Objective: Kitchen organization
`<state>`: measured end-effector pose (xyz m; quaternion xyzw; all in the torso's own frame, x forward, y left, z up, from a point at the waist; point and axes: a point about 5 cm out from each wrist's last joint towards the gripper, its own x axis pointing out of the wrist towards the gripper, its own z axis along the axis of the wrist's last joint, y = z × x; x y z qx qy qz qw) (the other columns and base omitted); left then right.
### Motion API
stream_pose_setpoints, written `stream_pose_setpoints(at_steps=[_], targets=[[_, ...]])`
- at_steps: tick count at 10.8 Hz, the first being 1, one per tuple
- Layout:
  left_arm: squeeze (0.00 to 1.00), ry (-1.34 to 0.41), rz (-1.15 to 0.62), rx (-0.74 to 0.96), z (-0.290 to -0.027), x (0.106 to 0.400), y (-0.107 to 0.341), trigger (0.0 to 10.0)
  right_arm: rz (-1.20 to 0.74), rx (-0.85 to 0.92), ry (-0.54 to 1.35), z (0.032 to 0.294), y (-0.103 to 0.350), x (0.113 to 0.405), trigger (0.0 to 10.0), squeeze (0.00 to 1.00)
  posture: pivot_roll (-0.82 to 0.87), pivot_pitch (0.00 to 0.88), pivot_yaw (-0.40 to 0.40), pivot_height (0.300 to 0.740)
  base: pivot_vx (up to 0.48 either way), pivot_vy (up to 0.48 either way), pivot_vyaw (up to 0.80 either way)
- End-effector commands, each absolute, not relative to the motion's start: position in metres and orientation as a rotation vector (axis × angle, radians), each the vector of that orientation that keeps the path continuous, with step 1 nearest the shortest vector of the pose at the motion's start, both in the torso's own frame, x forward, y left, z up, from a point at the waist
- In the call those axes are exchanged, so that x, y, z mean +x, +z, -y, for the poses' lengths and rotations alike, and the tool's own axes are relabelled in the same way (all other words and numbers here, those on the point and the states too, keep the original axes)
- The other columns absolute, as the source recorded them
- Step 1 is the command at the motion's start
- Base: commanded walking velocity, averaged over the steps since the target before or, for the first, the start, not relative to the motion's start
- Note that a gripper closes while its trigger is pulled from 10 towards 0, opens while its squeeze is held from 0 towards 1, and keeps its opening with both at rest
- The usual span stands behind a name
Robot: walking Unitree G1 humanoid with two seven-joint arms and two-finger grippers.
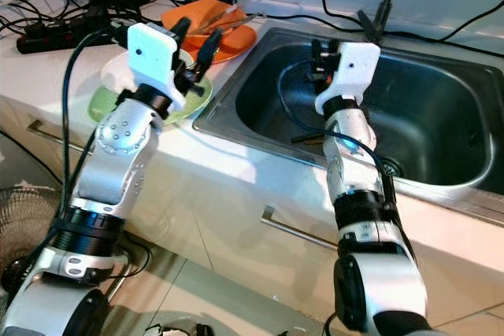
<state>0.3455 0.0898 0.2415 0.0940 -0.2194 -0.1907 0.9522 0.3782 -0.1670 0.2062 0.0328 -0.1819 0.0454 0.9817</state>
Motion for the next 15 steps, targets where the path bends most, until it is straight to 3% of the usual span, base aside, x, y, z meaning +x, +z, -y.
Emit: stream_pose_setpoints(at_steps=[1,5,6,10,15], targets=[[0.00,-0.367,0.435,0.225,-0.093,0.350,0.245,10.0,0.380,0.088,0.100,0.164,0.210,0.377,10.0,1.00,0.05,0.020,0.048,0.740,0.000,0.000,0.00],[0.00,-0.311,0.360,0.282,-0.100,0.374,0.244,10.0,0.374,0.110,0.121,0.155,0.212,0.372,10.0,1.00,0.04,0.005,0.048,0.740,0.000,0.000,0.00],[0.00,-0.314,0.348,0.288,-0.098,0.379,0.244,10.0,0.367,0.106,0.126,0.153,0.212,0.371,10.0,0.03,0.04,0.005,0.047,0.740,0.000,0.000,0.00],[0.00,-0.363,0.282,0.330,-0.084,0.391,0.235,10.0,0.360,0.114,0.142,0.147,0.213,0.370,10.0,0.00,0.03,0.023,0.041,0.740,0.000,0.000,0.00],[0.00,-0.329,0.262,0.509,-0.069,0.406,0.237,10.0,0.355,0.126,0.147,0.144,0.214,0.368,10.0,0.00,0.02,0.029,0.045,0.740,0.000,0.000,0.00]])
